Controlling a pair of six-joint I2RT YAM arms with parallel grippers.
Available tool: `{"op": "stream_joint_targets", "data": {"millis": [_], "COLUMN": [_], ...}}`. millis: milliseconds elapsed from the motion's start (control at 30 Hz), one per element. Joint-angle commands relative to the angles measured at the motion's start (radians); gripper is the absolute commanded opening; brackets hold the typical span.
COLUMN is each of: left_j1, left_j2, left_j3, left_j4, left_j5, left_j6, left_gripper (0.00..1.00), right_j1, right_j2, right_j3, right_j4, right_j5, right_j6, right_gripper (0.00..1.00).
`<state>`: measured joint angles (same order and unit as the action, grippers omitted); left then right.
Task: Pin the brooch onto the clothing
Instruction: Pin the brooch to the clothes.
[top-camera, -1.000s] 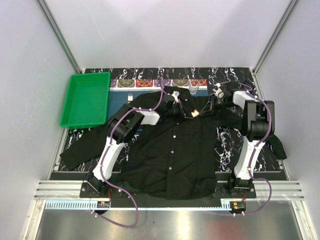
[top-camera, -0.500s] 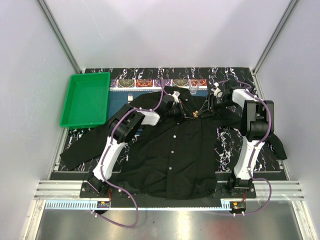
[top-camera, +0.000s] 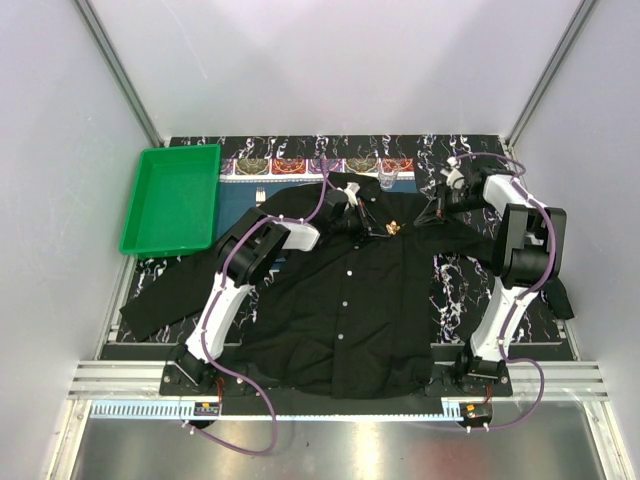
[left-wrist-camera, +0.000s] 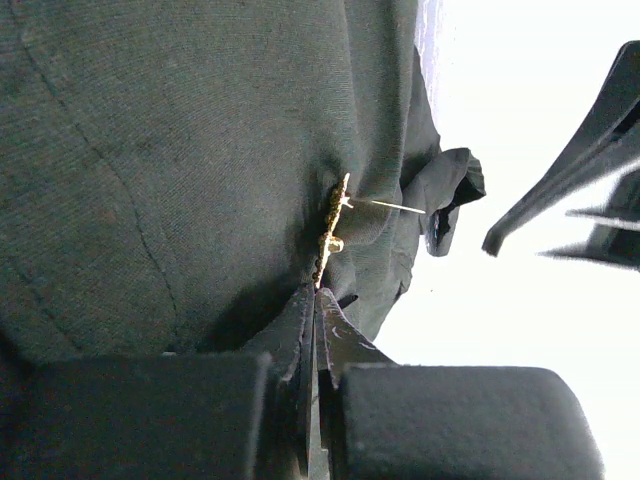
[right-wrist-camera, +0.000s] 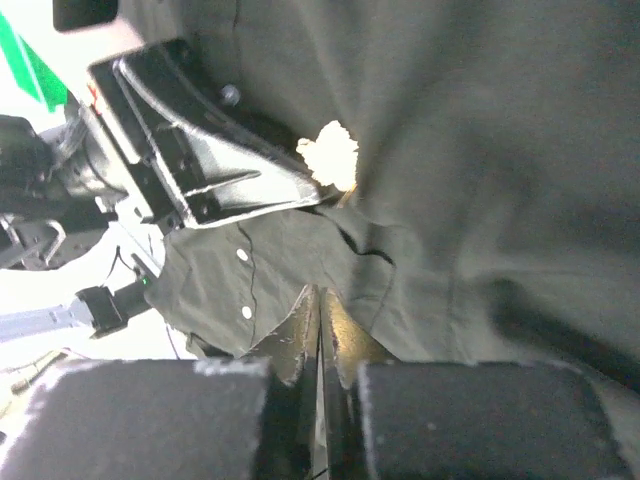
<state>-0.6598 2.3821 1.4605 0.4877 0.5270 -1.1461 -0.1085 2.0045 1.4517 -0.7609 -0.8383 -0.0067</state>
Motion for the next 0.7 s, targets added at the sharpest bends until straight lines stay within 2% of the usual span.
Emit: {"op": "stream_joint_targets", "data": {"millis": [0,100,200,400,500,600,667], "left_j1": [0.005,0.005,0.005,0.005,0.005,0.003,0.005], "left_j2": [0.025,0.025,0.026,0.028,0.025,0.026,0.031], "left_j3": [0.032,0.035,0.038,0.034,0.035,0.035,0.037], "left_j4": [0.026,0.020,0.020,0.023,0.026,0.026,0.031], "left_j5": [0.025,0.025,0.028,0.031,0.033,0.034,0.037], "left_j6": [-0.011,-0.007,-0.007,-0.010,-0.010,-0.010,-0.017], "left_gripper": [0.00,0.00,0.00,0.00,0.00,0.00,0.00], "right_j1": [-0.030,-0.026,-0.026,0.001,0.007,0.007,0.009], "right_j2": [-0.023,-0.016,0.005,0.025,-0.013,-0.081,-0.086], "right_j3": [0.033,0.024,0.027,0.035,0.013,-0.051,-0.062], "right_j4": [0.041,0.116,0.123,0.136,0.175,0.202,0.160], "right_j5": [0.082,0.148,0.142,0.131,0.102,0.087,0.094], "right_j6": [-0.007,-0.036,-0.090,-0.216,-0.349,-0.656,-0.728], "right_gripper": [0.00,0.02,0.12,0.12,0.11,0.10,0.08]}}
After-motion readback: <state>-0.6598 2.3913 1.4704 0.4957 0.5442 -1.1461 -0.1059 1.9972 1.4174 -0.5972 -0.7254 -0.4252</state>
